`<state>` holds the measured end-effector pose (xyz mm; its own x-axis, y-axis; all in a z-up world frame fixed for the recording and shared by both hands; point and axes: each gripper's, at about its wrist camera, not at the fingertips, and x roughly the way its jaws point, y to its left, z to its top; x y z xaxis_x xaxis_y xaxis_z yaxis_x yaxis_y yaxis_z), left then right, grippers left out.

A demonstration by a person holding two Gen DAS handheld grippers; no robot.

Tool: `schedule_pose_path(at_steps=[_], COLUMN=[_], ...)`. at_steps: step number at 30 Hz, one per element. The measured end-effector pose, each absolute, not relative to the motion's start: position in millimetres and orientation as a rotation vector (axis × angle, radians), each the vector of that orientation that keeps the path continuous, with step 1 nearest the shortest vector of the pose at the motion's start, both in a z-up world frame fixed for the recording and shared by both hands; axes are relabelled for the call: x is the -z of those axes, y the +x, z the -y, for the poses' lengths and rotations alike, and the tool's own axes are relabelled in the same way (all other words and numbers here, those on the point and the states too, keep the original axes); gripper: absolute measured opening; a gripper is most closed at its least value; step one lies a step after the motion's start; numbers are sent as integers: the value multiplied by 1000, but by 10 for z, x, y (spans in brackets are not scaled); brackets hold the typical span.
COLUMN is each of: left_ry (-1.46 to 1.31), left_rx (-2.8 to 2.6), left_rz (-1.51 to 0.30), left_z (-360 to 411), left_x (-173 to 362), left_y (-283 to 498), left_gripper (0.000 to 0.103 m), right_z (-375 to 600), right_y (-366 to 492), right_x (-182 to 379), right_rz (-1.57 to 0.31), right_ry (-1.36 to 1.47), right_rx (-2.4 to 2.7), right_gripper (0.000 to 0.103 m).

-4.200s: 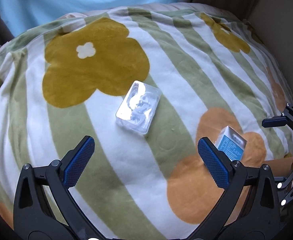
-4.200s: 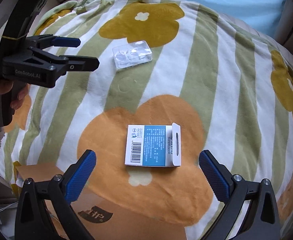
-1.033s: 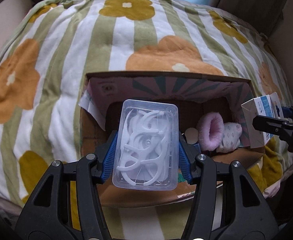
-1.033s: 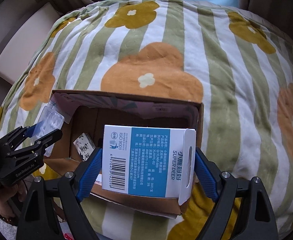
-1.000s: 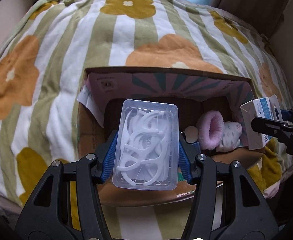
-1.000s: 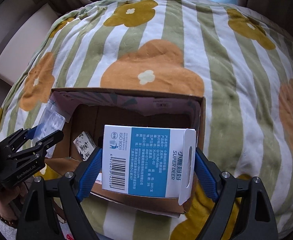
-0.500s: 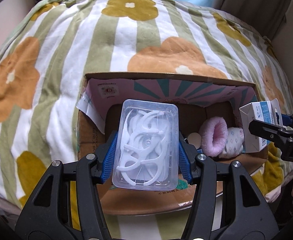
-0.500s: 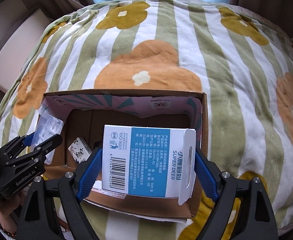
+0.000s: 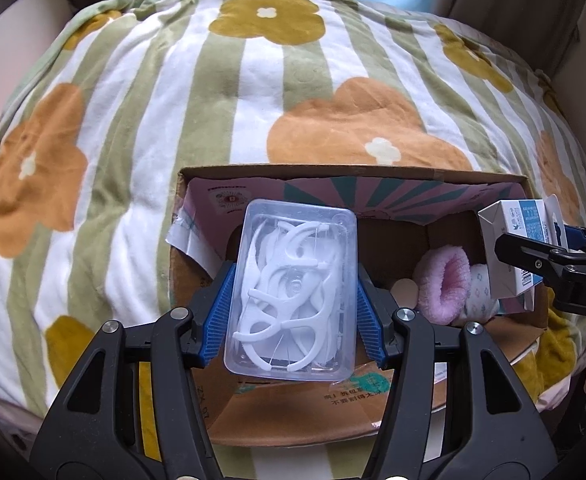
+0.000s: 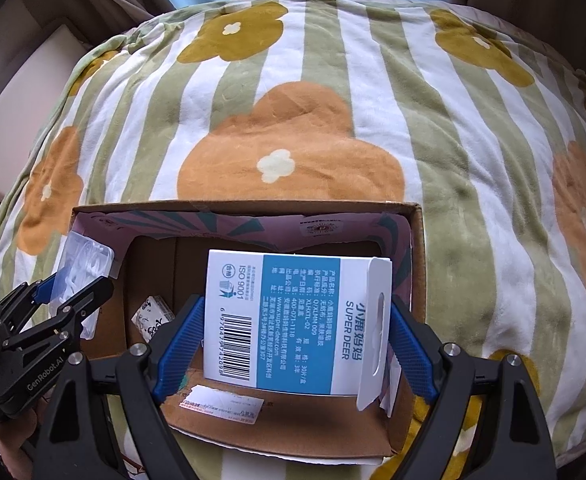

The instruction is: Organize objects

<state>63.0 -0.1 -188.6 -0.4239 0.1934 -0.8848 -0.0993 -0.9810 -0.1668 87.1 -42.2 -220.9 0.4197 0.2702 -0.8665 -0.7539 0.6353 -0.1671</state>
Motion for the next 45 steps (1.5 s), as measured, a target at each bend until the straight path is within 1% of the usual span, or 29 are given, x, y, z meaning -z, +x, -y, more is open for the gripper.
schedule_pose_path(at_steps=[1, 2, 3, 4, 5, 6, 8, 9, 12, 19, 25, 35, 40, 45], left_ry=[-1581, -1580, -1559, -1552, -1554, -1560, -1575, -1580, -1571, -1546, -1504, -1390, -1369, -1355], left_rx=[-2503, -2503, -2503, -2491, -2480, -2473, -2462, -2457, -2459, -2468, -2485, -2549, -2558, -2561], left_rz=[139, 136, 140, 145, 150, 158, 176, 186, 204, 175, 197, 180, 167, 175], left_z=[8, 13, 13, 7, 11, 11, 26, 30, 39, 50, 73, 165, 216, 276], left_x=[1885, 1881, 1879, 1894, 1913, 1939, 1982, 1997, 1994, 1804, 1386, 555, 322, 216], left_y=[631, 640, 654, 665, 671, 674, 669, 662, 648, 626, 607, 562, 509, 427], left_gripper=[91, 103, 103, 103, 103, 103, 103, 103, 103, 103, 103, 103, 103, 103], right_z=[415, 416, 424, 433, 438, 442, 464, 463, 488, 479, 451, 449, 435, 393], right_y=[870, 867, 864, 868, 881, 901, 905, 894, 879, 855, 704, 375, 323, 314], right_x=[2209, 2205, 2197, 2197, 2197, 2199, 2208, 2215, 2208, 2158, 1926, 1263, 1019, 875], right_rz=[-925, -916, -903, -898, -906, -917, -913, -867, -850, -842, -839, -715, -685, -662], right_ry=[-606, -609, -607, -605, -600, -591, -586, -645, -639, -645, -614, -638, -631, -641], right_rx=[-688, -683, -678, -679, -688, -692, -669, -672, -668, -679, -699, -727, -702, -672], right_gripper=[86, 86, 86, 89, 100, 103, 102, 103, 103, 103, 103, 103, 103, 103])
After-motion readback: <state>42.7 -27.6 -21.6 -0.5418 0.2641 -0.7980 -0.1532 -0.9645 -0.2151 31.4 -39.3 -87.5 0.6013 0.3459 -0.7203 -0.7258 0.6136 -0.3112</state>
